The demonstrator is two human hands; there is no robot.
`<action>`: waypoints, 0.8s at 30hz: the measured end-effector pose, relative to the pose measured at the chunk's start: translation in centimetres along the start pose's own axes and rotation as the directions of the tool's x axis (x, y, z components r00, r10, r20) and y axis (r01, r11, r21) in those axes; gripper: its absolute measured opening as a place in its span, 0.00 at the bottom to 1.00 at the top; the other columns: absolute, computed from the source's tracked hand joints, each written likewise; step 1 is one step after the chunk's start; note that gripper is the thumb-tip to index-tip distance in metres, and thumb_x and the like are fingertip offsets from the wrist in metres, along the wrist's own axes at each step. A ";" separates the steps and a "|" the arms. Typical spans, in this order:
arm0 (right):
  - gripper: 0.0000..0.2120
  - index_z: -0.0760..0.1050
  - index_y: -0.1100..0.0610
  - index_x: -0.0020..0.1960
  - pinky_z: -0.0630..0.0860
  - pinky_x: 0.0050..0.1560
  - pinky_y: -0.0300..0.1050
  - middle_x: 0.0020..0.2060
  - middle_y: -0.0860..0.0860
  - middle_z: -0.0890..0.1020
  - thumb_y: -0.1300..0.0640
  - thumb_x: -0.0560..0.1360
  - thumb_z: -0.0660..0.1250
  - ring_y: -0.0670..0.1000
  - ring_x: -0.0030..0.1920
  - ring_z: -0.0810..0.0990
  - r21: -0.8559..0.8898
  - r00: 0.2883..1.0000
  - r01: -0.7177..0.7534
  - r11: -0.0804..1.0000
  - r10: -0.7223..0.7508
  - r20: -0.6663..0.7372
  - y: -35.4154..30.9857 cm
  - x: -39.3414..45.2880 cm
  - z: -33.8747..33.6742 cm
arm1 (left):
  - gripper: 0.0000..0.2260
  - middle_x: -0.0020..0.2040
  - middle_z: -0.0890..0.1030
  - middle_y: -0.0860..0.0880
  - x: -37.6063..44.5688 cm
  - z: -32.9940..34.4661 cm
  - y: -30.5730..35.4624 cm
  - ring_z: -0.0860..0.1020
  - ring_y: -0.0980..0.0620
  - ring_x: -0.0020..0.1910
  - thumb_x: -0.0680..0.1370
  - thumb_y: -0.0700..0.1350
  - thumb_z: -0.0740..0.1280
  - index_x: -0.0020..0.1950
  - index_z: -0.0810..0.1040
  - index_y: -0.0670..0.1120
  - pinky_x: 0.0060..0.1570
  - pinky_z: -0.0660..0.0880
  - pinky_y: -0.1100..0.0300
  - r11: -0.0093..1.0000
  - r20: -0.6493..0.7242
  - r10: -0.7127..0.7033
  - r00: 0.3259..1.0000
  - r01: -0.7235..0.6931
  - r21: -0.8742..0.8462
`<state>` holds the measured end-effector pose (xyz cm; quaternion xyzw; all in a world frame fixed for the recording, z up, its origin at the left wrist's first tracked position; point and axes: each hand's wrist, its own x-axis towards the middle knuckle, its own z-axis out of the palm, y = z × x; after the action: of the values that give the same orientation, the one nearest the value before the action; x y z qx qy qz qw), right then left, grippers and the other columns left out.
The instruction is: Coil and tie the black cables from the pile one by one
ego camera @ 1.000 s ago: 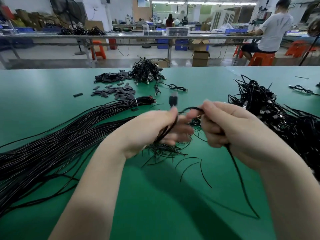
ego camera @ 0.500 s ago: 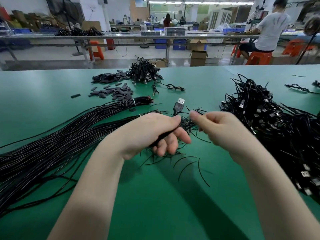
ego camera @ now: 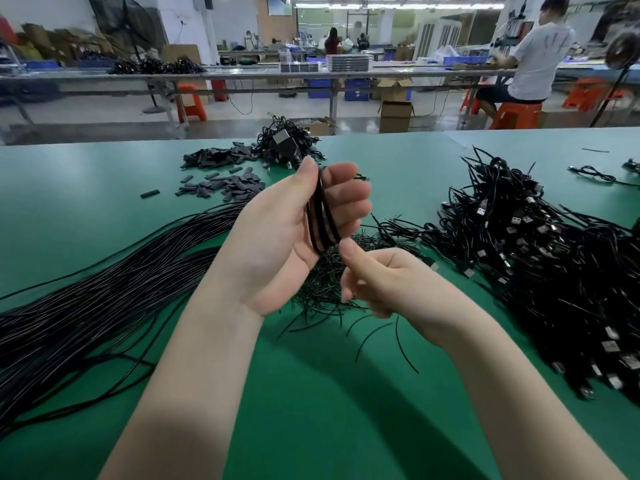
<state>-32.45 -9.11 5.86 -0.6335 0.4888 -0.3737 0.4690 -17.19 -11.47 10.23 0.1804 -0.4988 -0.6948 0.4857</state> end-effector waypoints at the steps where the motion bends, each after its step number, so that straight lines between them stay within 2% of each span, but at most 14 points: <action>1: 0.29 0.74 0.54 0.28 0.57 0.29 0.41 0.27 0.54 0.63 0.27 0.66 0.63 0.48 0.27 0.59 -0.023 0.999 0.020 1.000 -0.021 -0.043 0.3 0.2 0.1 | 0.18 0.40 0.85 0.50 0.0 0.1 -0.1 0.83 0.55 0.39 0.84 0.50 0.51 0.52 0.78 0.43 0.42 0.80 0.63 1.000 0.000 0.013 1.000 -0.013 0.019; 5: 0.29 0.66 0.56 0.30 0.54 0.27 0.40 0.26 0.49 0.60 0.29 0.67 0.62 0.47 0.26 0.56 0.012 0.994 0.096 0.995 -0.095 -0.063 0.5 0.6 0.5 | 0.17 0.36 0.82 0.52 0.1 0.3 -0.4 0.81 0.54 0.36 0.82 0.53 0.54 0.50 0.78 0.44 0.40 0.78 0.63 0.999 0.003 0.023 1.000 -0.023 0.028; 8: 0.26 0.67 0.52 0.29 0.54 0.28 0.42 0.27 0.51 0.61 0.31 0.70 0.62 0.49 0.27 0.57 0.010 0.996 0.080 0.997 -0.079 -0.041 0.4 0.5 0.6 | 0.17 0.30 0.73 0.55 0.2 0.1 -0.5 0.74 0.56 0.29 0.84 0.52 0.53 0.47 0.77 0.46 0.36 0.74 0.64 0.999 -0.058 0.034 0.998 -0.034 0.013; 11: 0.23 0.73 0.51 0.33 0.63 0.34 0.51 0.29 0.55 0.66 0.32 0.72 0.61 0.53 0.31 0.63 -0.059 0.994 0.091 0.994 -0.094 -0.048 0.0 0.2 0.4 | 0.15 0.29 0.68 0.55 0.2 0.1 -0.6 0.71 0.56 0.28 0.84 0.52 0.53 0.46 0.73 0.46 0.36 0.73 0.64 0.998 -0.061 0.047 0.997 -0.044 0.042; 13: 0.17 0.77 0.48 0.44 0.72 0.44 0.58 0.34 0.55 0.77 0.35 0.70 0.63 0.51 0.36 0.73 -0.030 0.985 0.164 0.986 -0.165 -0.056 -0.4 0.0 0.4 | 0.14 0.29 0.70 0.55 0.3 0.2 -0.8 0.74 0.56 0.30 0.83 0.53 0.53 0.45 0.71 0.47 0.39 0.73 0.61 0.995 -0.060 0.048 0.997 -0.043 0.088; 15: 0.16 0.76 0.48 0.52 0.77 0.51 0.50 0.41 0.50 0.83 0.39 0.71 0.67 0.45 0.43 0.79 0.029 0.965 0.251 0.967 -0.248 -0.086 -0.5 0.1 0.6 | 0.12 0.32 0.78 0.54 0.4 0.5 -1.2 0.81 0.54 0.36 0.81 0.54 0.56 0.44 0.70 0.48 0.49 0.70 0.53 0.993 -0.054 0.041 0.998 -0.035 0.112; 16: 0.14 0.75 0.49 0.51 0.79 0.50 0.45 0.40 0.46 0.83 0.42 0.72 0.68 0.43 0.44 0.80 0.037 0.955 0.279 0.960 -0.273 -0.118 -0.5 0.2 0.8 | 0.12 0.35 0.81 0.53 0.5 0.7 -1.4 0.83 0.52 0.40 0.79 0.55 0.57 0.44 0.70 0.48 0.52 0.67 0.49 0.995 -0.049 0.035 0.998 -0.030 0.098; 17: 0.11 0.74 0.49 0.49 0.79 0.48 0.45 0.38 0.43 0.82 0.43 0.72 0.69 0.43 0.42 0.80 0.019 0.947 0.288 0.957 -0.282 -0.157 -0.6 0.3 1.1 | 0.11 0.37 0.83 0.51 0.6 0.8 -1.7 0.84 0.51 0.43 0.78 0.55 0.58 0.44 0.70 0.48 0.53 0.67 0.49 0.997 -0.046 0.031 0.998 -0.027 0.074; 20: 0.08 0.71 0.49 0.46 0.78 0.46 0.52 0.36 0.42 0.79 0.46 0.76 0.67 0.45 0.38 0.78 -0.097 0.925 0.278 0.956 -0.293 -0.241 -0.4 0.5 1.7 | 0.12 0.38 0.84 0.50 0.9 0.9 -2.2 0.84 0.52 0.44 0.81 0.53 0.55 0.44 0.70 0.47 0.47 0.78 0.60 0.999 -0.057 0.038 0.998 -0.038 0.008; 24: 0.08 0.71 0.53 0.48 0.77 0.49 0.57 0.38 0.44 0.77 0.49 0.77 0.66 0.47 0.40 0.76 -0.095 0.930 0.267 0.959 -0.283 -0.236 -0.5 0.6 1.8 | 0.14 0.32 0.79 0.52 1.0 0.9 -2.6 0.82 0.54 0.38 0.83 0.51 0.54 0.43 0.70 0.46 0.42 0.79 0.63 0.999 -0.101 0.025 0.995 -0.027 -0.023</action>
<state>-30.47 -9.27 5.80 -0.6584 0.4611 -0.4964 0.3278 -19.66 -11.80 8.59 0.2026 -0.4674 -0.6845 0.5214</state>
